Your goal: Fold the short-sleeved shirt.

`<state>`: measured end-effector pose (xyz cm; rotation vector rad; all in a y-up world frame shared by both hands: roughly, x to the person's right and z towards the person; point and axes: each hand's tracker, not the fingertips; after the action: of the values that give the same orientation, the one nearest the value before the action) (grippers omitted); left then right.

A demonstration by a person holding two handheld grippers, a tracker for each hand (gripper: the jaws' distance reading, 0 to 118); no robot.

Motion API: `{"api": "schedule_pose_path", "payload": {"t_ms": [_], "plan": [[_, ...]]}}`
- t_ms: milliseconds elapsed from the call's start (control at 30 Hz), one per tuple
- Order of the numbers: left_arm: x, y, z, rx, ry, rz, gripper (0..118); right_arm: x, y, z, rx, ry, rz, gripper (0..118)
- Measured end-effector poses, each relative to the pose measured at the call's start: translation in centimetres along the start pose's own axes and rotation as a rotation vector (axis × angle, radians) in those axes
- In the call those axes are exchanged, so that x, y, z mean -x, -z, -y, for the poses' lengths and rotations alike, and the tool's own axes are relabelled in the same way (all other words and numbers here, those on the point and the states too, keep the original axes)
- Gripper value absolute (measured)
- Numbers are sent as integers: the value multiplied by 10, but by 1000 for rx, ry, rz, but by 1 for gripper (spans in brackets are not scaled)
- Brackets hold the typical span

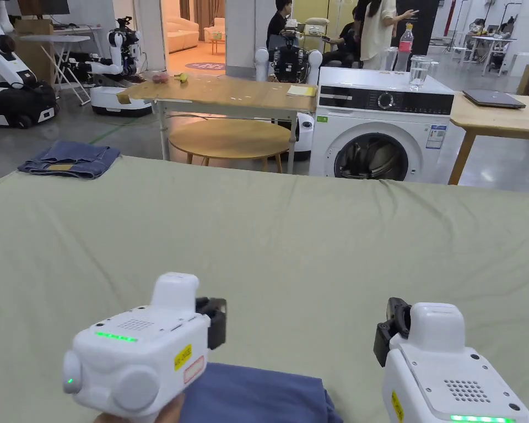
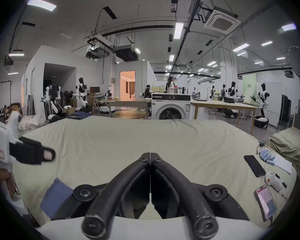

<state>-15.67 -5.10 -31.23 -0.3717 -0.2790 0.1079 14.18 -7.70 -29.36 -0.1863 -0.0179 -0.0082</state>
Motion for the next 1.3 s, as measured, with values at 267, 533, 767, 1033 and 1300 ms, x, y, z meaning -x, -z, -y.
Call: {"api": "schedule_pose_path", "payload": {"t_ms": [267, 533, 767, 1033, 1300], "plan": [[12, -38, 1, -358, 81, -257, 0, 16, 2, -17, -111, -3, 41, 0], [23, -53, 4, -363, 77, -286, 0, 26, -14, -16, -94, -13, 17, 0], [41, -55, 15, -270, 55, -267, 0, 57, -28, 35, 165, -21, -147, 0], [65, -53, 26, -98, -21, -194, 0, 79, 3, 101, 500, -97, -106, 0], [104, -40, 32, 186, -150, -18, 0, 78, 14, 109, 519, -102, -88, 0]]}}
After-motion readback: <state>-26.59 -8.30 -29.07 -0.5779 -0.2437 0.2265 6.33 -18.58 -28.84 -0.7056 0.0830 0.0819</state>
